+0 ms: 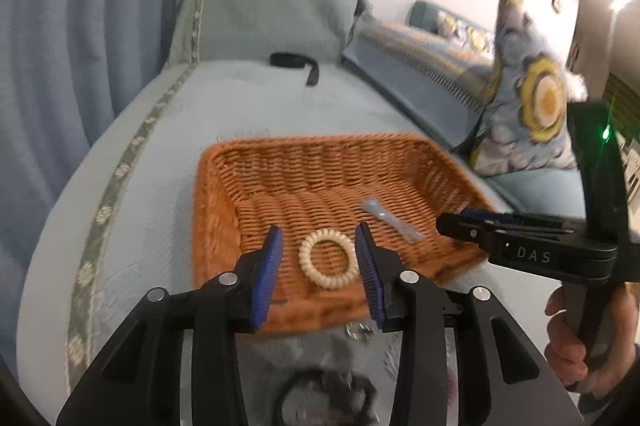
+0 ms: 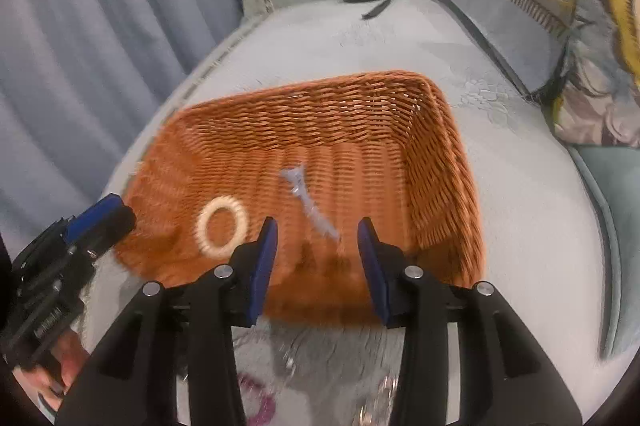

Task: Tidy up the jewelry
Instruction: 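Carry both held items into the wicker basket and open both tools, then grasp the red string loop with left tool while right tool grasps the clear bead bracelet, then carry the red loop and bead bracelet into the basket and release both, then grasp the black watch with left tool while right tool grasps the purple coil hair tie, then carry the watch and purple hair tie into the basket and release both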

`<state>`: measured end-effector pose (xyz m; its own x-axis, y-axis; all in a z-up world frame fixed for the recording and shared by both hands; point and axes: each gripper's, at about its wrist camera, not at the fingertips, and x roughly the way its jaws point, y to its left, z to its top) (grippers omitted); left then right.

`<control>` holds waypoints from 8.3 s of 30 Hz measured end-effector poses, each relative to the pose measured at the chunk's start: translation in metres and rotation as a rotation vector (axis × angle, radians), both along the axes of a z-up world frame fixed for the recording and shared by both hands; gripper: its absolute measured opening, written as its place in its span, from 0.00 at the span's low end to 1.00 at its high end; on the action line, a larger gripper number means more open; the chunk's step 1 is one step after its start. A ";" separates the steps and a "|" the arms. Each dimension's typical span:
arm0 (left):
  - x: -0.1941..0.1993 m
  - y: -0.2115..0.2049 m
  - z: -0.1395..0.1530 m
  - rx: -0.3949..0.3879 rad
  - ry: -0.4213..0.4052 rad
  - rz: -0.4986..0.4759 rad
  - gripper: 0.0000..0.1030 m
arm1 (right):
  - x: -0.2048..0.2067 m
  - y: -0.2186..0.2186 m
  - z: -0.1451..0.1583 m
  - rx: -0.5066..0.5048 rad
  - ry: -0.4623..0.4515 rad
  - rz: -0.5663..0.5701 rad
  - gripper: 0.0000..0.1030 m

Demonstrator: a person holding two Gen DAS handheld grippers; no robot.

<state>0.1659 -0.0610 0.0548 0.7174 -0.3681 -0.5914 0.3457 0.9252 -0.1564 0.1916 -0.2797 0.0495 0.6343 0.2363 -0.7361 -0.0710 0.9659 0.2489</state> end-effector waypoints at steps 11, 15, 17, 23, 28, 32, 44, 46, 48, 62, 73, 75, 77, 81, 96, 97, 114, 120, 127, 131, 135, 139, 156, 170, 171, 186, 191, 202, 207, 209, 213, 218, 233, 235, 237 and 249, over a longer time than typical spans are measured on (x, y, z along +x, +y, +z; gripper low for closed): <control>-0.120 0.031 0.032 -0.074 -0.069 -0.020 0.40 | -0.138 0.002 0.030 -0.012 -0.159 0.036 0.37; -0.151 0.036 0.016 -0.090 -0.041 -0.027 0.40 | -0.176 0.003 0.020 -0.003 -0.178 0.033 0.37; -0.160 0.039 0.006 -0.099 -0.019 -0.029 0.40 | -0.191 0.002 0.009 0.015 -0.163 0.032 0.37; -0.178 0.038 -0.031 -0.093 0.049 -0.026 0.40 | -0.220 0.011 -0.025 0.024 -0.108 0.064 0.37; -0.177 0.037 -0.057 -0.065 0.092 -0.036 0.40 | -0.231 0.028 -0.038 -0.018 -0.101 0.132 0.32; -0.170 0.036 -0.072 -0.079 0.144 -0.026 0.38 | -0.229 0.034 -0.047 -0.022 -0.075 0.143 0.31; -0.166 0.021 -0.087 -0.015 0.164 -0.035 0.38 | -0.210 0.012 -0.063 -0.022 -0.019 0.064 0.20; -0.166 0.020 -0.088 -0.008 0.164 -0.035 0.38 | -0.207 0.018 -0.065 -0.050 -0.017 0.068 0.20; -0.166 0.019 -0.088 -0.004 0.163 -0.035 0.38 | -0.204 0.020 -0.068 -0.050 -0.009 0.069 0.20; -0.166 0.014 -0.091 0.039 0.168 -0.043 0.38 | -0.202 0.054 -0.071 -0.236 -0.045 0.078 0.08; -0.178 0.000 -0.094 0.109 0.148 -0.101 0.55 | -0.206 0.026 -0.062 -0.113 -0.080 0.025 0.08; -0.180 -0.006 -0.097 0.153 0.125 -0.080 0.46 | -0.208 0.025 -0.059 -0.099 -0.091 0.028 0.08; -0.180 -0.011 -0.098 0.204 0.101 -0.049 0.33 | -0.210 0.025 -0.056 -0.091 -0.105 0.033 0.08; -0.177 -0.006 -0.096 0.202 0.088 -0.023 0.05 | -0.215 0.024 -0.050 -0.072 -0.134 0.039 0.08; -0.187 0.007 -0.067 0.062 -0.014 -0.003 0.05 | -0.227 0.005 -0.028 0.049 -0.222 0.032 0.08; -0.189 0.006 -0.064 0.055 -0.022 -0.003 0.05 | -0.227 0.004 -0.027 0.048 -0.232 0.028 0.08; -0.125 0.000 0.036 -0.052 -0.223 0.007 0.05 | -0.149 -0.008 0.039 -0.016 -0.365 -0.051 0.08; -0.057 -0.006 0.032 -0.078 -0.170 -0.001 0.05 | -0.064 -0.015 0.035 -0.004 -0.280 -0.057 0.08; 0.011 -0.011 0.005 -0.078 -0.058 -0.008 0.05 | 0.005 -0.007 0.013 -0.048 -0.147 -0.041 0.08; 0.041 -0.014 -0.015 -0.084 0.039 -0.030 0.06 | 0.029 0.009 -0.003 -0.119 -0.077 -0.021 0.08; 0.053 -0.021 -0.031 -0.061 0.087 -0.038 0.06 | 0.041 0.020 -0.013 -0.156 -0.034 -0.008 0.08; 0.055 -0.023 -0.035 -0.057 0.104 -0.040 0.07 | 0.046 0.024 -0.021 -0.164 0.005 -0.002 0.08; -0.012 0.021 0.013 -0.190 0.010 -0.065 0.41 | -0.027 0.018 0.026 -0.108 -0.156 0.031 0.46; -0.104 0.049 0.019 -0.184 -0.033 -0.060 0.41 | -0.142 0.020 0.026 -0.062 -0.224 0.037 0.46; -0.108 0.051 0.015 -0.191 -0.024 -0.055 0.41 | -0.146 0.021 0.022 -0.061 -0.223 0.035 0.46; -0.070 0.067 -0.061 -0.221 0.191 0.021 0.41 | -0.130 0.036 -0.050 -0.047 -0.082 0.047 0.39; -0.046 0.060 -0.074 -0.190 0.244 0.030 0.41 | -0.119 0.050 -0.058 -0.073 -0.037 0.078 0.36; -0.036 0.041 -0.089 -0.079 0.258 0.043 0.34 | -0.107 0.065 -0.068 -0.163 -0.015 0.062 0.25; -0.042 0.033 -0.088 -0.029 0.233 0.037 0.20 | -0.108 0.069 -0.069 -0.176 -0.017 0.084 0.12; -0.045 0.029 -0.087 0.000 0.216 0.046 0.18 | -0.110 0.069 -0.068 -0.165 -0.016 0.097 0.11; -0.051 0.035 -0.086 -0.020 0.208 0.054 0.12 | -0.114 0.069 -0.068 -0.145 -0.012 0.123 0.10; -0.058 0.038 -0.085 -0.044 0.206 0.054 0.12 | -0.122 0.071 -0.067 -0.141 -0.013 0.159 0.10; -0.073 0.049 -0.081 -0.115 0.219 0.052 0.12 | -0.138 0.065 -0.061 -0.086 -0.036 0.180 0.09; -0.073 0.049 -0.080 -0.101 0.222 0.044 0.12 | -0.137 0.063 -0.062 -0.090 -0.031 0.172 0.09; -0.073 0.046 -0.080 -0.058 0.236 0.025 0.12 | -0.135 0.061 -0.062 -0.090 -0.028 0.168 0.09; -0.077 0.034 -0.084 0.103 0.266 -0.012 0.12 | -0.131 0.072 -0.069 -0.169 -0.022 0.174 0.10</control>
